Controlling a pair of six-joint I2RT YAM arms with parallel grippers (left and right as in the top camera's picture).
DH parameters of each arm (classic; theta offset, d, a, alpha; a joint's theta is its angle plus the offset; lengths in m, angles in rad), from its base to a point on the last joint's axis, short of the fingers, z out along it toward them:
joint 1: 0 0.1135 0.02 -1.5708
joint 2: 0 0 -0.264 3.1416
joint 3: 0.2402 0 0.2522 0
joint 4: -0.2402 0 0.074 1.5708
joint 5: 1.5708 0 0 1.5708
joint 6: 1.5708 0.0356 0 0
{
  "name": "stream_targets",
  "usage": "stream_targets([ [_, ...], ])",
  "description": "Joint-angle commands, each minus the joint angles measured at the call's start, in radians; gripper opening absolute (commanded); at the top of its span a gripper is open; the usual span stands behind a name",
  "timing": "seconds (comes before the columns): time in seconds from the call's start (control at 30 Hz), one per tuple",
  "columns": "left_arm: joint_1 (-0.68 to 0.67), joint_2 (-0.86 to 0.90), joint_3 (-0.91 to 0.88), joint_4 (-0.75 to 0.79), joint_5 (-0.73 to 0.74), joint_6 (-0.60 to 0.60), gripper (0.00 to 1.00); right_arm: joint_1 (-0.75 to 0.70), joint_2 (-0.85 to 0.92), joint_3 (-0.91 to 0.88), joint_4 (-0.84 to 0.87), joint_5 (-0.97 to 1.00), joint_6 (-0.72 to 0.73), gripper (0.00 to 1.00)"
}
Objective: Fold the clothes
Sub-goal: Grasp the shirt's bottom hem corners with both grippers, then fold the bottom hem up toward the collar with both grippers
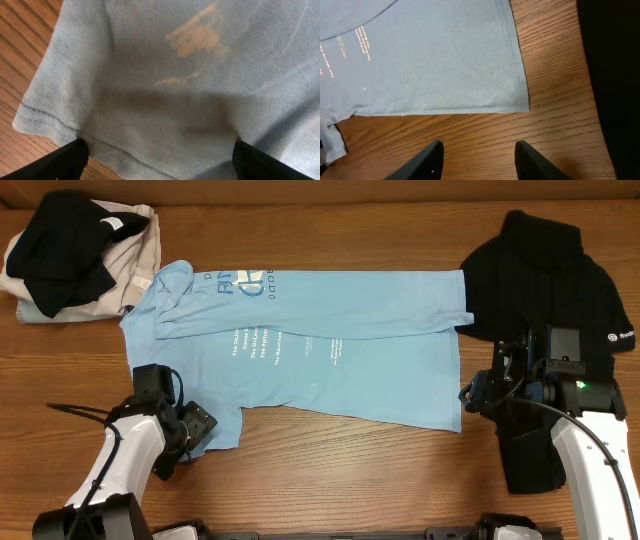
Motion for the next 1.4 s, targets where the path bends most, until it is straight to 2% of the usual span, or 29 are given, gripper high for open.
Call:
stream_targets([
  [0.0, 0.001, 0.064, -0.019, 0.034, -0.01, 0.057, 0.93, -0.002, -0.008, 0.0, 0.005, -0.008, 0.001, 0.49],
  [0.07, 0.001, 0.071, -0.019, 0.045, -0.01, 0.103, 0.83, -0.002, -0.008, 0.0, 0.007, -0.009, 0.001, 0.5],
  [0.13, 0.001, 0.071, -0.019, 0.051, -0.009, 0.141, 0.57, -0.002, -0.008, 0.0, 0.007, -0.009, 0.001, 0.49],
  [0.17, 0.001, 0.071, -0.018, 0.051, -0.01, 0.151, 0.51, -0.002, -0.008, 0.0, 0.007, -0.009, 0.001, 0.49],
  [0.33, 0.001, 0.071, -0.015, 0.049, -0.004, 0.183, 0.06, -0.002, -0.008, 0.0, 0.017, -0.008, 0.003, 0.49],
  [0.47, 0.001, 0.071, 0.049, -0.034, 0.016, 0.231, 0.04, -0.002, 0.0, 0.0, 0.023, -0.007, 0.032, 0.39],
  [0.63, 0.001, 0.071, 0.221, -0.205, 0.028, 0.305, 0.04, -0.002, 0.079, 0.0, 0.018, 0.014, 0.062, 0.34],
  [0.8, 0.001, 0.071, 0.331, -0.285, 0.028, 0.319, 0.04, 0.009, 0.198, -0.003, 0.019, 0.081, 0.118, 0.31],
  [1.1, 0.001, 0.071, 0.341, -0.298, 0.028, 0.323, 0.04, 0.08, 0.335, -0.077, 0.087, 0.158, 0.216, 0.37],
  [1.37, 0.0, 0.071, 0.341, -0.29, 0.028, 0.329, 0.04, 0.089, 0.338, -0.193, 0.211, 0.166, 0.294, 0.55],
])
